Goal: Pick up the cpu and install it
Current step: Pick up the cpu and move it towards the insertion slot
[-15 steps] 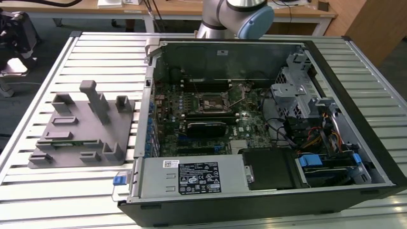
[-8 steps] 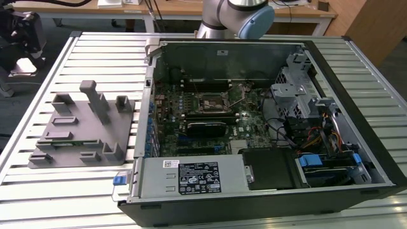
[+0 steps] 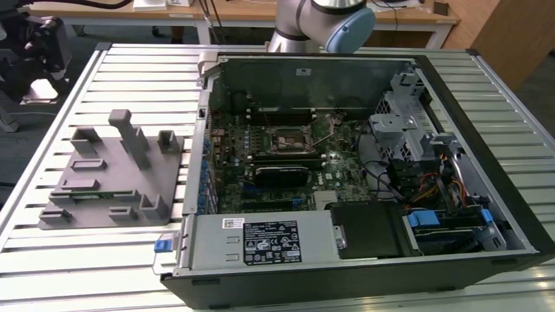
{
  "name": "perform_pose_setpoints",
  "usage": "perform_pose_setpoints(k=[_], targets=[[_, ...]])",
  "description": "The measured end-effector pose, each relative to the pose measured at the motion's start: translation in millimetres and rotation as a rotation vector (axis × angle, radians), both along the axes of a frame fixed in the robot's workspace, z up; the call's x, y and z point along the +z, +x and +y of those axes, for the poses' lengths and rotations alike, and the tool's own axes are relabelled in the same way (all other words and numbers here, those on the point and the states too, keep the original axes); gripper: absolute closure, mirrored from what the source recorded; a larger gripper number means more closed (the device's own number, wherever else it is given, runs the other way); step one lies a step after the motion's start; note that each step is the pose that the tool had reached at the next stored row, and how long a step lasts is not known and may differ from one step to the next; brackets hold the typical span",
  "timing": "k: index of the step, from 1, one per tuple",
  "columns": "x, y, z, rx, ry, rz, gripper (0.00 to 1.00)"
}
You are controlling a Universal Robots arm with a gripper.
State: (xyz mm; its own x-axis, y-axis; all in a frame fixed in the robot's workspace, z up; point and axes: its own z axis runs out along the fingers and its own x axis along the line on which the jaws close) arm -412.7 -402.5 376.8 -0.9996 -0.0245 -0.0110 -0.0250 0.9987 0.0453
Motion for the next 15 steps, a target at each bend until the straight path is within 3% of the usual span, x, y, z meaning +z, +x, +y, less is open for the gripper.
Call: perform_pose_setpoints(k=[15], targets=[[-1.5,12.9,0.0,0.000,0.0001,0.0000,0.47]])
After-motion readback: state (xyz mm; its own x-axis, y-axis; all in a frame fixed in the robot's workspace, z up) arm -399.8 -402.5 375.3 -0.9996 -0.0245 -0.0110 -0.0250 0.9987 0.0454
